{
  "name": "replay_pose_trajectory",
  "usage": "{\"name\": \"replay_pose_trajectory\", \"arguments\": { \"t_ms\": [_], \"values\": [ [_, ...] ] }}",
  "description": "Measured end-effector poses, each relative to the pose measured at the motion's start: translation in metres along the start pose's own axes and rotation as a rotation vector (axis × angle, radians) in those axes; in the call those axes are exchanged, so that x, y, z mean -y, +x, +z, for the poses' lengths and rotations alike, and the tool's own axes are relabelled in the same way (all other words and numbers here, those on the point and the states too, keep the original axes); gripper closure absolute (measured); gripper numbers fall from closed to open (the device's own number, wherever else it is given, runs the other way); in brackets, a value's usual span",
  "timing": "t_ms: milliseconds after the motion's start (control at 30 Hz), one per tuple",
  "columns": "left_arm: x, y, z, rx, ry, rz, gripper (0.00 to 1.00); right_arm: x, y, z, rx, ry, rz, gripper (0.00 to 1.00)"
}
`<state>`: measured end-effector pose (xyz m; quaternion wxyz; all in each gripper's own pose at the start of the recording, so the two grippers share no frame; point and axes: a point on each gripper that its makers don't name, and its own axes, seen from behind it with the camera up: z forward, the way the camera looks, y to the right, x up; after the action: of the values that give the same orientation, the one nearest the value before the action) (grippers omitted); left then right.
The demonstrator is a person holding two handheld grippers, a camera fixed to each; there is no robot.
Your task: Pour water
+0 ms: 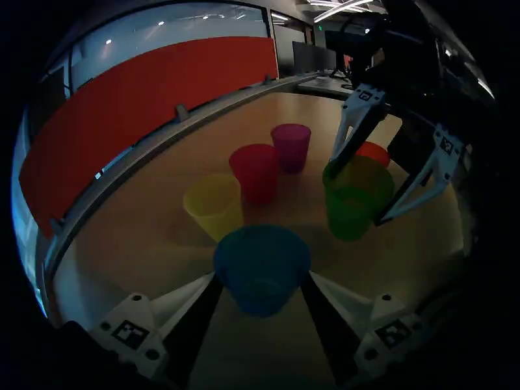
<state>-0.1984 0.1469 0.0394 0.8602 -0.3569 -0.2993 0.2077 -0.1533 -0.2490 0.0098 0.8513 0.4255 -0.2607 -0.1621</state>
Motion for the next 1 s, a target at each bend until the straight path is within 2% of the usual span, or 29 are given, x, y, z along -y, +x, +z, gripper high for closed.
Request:
{"name": "replay_pose_trajectory", "arguments": {
  "t_ms": [367,1000],
  "values": [
    [-0.001,-0.008,0.008,0.0,-0.012,-0.023,0.16,-0.002,-0.004,0.007,0.014,-0.001,0.014,0.08],
    [-0.001,-0.018,0.007,0.007,-0.024,-0.042,0.16,-0.002,-0.011,0.014,0.032,-0.007,0.015,0.08]
  ]
}}
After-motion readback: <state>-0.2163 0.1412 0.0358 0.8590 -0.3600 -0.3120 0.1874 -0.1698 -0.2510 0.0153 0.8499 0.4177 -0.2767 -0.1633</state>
